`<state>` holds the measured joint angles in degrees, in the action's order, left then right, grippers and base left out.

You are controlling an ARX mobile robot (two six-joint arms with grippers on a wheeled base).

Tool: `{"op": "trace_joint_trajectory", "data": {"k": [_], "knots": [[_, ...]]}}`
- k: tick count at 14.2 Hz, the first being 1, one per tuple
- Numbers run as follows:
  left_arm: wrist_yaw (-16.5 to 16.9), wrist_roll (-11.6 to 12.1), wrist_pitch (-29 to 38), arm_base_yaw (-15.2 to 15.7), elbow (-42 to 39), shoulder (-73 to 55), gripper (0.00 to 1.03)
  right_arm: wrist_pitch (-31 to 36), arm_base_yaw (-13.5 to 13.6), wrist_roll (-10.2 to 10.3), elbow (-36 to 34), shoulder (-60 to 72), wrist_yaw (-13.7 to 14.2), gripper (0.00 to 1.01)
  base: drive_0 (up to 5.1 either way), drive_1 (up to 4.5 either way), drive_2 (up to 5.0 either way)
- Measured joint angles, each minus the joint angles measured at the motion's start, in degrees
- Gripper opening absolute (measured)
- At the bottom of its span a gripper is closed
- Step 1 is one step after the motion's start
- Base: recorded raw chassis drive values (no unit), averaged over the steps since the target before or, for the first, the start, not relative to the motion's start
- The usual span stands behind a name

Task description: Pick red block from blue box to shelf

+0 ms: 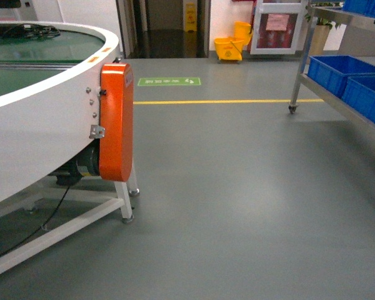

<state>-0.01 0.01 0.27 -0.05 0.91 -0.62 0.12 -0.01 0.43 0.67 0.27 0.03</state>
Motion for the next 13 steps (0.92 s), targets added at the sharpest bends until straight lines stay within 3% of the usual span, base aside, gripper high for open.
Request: {"op": "trace_joint_trajectory", "data": {"k": [13], "knots": [[-0.11,0.00,-0.48,0.04,0.00,0.00,0.98,-0.42,0.00,0.00,0.00,0.00,-0.04,0.27,-1.5,-1.48,-1.5]]}}
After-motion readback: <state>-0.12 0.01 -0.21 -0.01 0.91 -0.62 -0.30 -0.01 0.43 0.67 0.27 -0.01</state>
